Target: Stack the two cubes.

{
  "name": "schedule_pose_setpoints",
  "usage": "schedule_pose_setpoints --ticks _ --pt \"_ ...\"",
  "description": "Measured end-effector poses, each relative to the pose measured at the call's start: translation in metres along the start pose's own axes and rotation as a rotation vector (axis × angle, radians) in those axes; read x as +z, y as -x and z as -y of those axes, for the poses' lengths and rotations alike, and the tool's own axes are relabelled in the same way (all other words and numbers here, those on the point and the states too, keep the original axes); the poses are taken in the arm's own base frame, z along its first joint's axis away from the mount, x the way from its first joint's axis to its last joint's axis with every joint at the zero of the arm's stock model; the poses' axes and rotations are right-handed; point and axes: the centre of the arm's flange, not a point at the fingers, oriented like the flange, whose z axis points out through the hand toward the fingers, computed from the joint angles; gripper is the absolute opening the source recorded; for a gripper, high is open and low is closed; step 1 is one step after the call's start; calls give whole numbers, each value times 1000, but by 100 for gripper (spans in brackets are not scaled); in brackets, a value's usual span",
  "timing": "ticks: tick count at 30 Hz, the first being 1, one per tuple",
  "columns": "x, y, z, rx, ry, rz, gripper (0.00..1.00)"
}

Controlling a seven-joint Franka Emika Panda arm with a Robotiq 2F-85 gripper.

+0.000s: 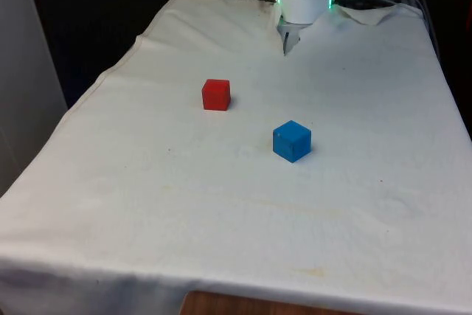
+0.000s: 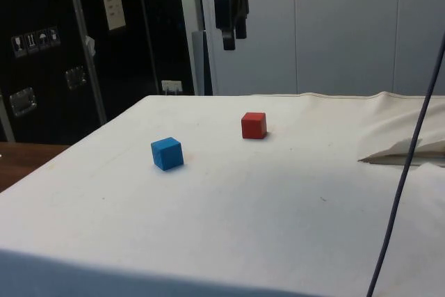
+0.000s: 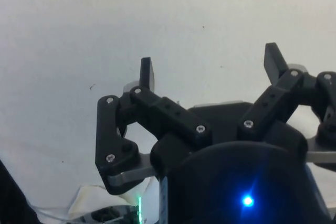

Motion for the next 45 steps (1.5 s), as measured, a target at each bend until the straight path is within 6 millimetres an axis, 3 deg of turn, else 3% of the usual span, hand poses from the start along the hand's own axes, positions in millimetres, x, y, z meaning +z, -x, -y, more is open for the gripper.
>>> schedule_pose_setpoints --ticks 16,31,35,45 --pt "30 5 -36 -40 -4 9 100" --pt "52 4 -41 -50 2 16 100" --pt "63 2 -49 -42 8 14 100" --pt "71 4 -60 -37 8 25 100"
